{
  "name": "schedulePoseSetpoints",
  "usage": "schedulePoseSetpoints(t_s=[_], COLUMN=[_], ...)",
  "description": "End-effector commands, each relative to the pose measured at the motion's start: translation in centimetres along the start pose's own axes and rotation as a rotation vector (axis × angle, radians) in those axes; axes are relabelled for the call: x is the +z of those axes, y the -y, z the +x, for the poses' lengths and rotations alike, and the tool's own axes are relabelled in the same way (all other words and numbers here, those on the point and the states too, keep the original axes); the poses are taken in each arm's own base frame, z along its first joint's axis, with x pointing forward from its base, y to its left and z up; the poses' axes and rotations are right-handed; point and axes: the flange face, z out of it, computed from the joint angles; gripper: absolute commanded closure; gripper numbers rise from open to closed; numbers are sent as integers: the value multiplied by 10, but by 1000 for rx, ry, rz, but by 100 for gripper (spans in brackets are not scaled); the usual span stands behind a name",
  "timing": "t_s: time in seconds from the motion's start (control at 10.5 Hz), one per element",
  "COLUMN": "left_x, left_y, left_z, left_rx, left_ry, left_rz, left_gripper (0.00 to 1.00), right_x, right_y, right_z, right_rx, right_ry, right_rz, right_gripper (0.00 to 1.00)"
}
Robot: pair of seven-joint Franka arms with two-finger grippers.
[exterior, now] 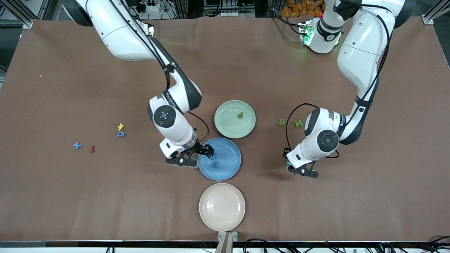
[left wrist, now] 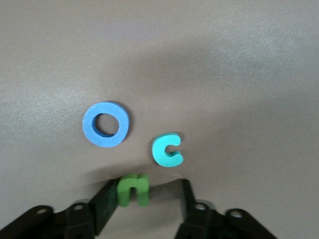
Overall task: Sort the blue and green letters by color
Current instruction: 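Lower the blue E onto the blue plate and open the right gripper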
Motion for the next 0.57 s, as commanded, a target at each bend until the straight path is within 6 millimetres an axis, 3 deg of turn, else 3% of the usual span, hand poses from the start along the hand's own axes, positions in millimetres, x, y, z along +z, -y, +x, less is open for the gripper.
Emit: schedulePoseSetpoints(t_s=[0.0,0.48], left_x=[2,-9], left_y=[-8,-9], left_z=[-2,0], left_rx=[-23,-35], left_ry=[1,-11], left_rz=[-20,-19], left_gripper=[100,100], right_x=[-28,-68], right_y=[-56,-197], right_z=[31,42], right_rx=[-169,-544], right_ry=[74,158], right_rz=[-67,-109], right_gripper=[0,0])
